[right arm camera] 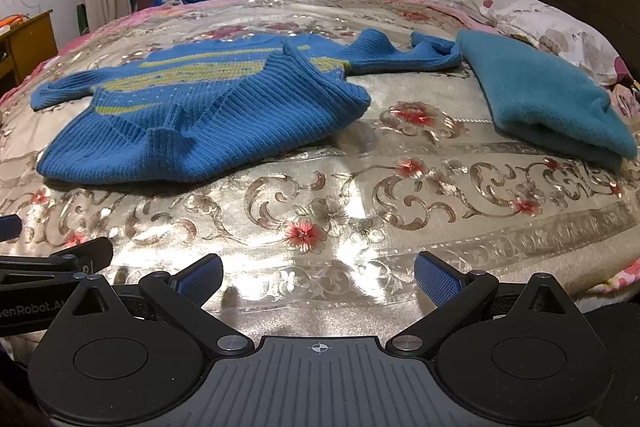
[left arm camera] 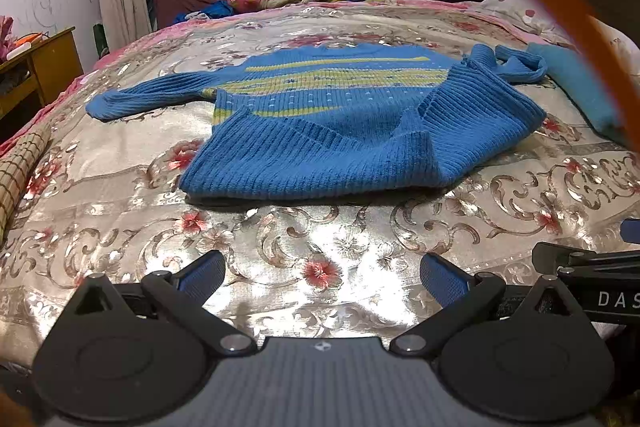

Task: Fold small clothes

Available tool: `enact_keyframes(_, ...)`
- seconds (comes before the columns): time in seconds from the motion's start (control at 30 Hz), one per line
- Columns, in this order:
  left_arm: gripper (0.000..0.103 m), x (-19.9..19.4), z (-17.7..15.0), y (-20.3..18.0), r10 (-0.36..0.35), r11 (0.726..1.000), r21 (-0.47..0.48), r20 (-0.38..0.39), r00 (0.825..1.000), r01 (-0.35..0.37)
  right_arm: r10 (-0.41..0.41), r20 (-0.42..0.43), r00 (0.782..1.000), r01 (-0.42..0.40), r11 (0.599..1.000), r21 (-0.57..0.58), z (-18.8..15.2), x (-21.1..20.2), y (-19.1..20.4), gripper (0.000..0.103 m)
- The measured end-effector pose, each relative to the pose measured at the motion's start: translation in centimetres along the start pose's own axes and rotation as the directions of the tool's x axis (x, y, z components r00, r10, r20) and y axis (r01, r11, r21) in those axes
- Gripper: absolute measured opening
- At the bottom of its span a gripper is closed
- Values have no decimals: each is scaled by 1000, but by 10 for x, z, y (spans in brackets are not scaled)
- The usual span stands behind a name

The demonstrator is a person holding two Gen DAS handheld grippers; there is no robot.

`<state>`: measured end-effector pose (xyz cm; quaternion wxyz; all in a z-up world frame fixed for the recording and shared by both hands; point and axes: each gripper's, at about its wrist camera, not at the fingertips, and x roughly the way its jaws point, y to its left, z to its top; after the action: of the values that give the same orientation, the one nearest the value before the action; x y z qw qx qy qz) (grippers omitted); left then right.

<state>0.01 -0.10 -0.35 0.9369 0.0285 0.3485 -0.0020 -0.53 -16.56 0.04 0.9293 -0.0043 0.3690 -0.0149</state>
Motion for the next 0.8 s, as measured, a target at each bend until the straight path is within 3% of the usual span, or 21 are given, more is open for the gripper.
enact_keyframes(0.8, 103, -2, 5, -9, 11, 999, 39, 29, 1000, -12, 0, 4, 1000, 0, 999, 33, 0, -1, -7, 101)
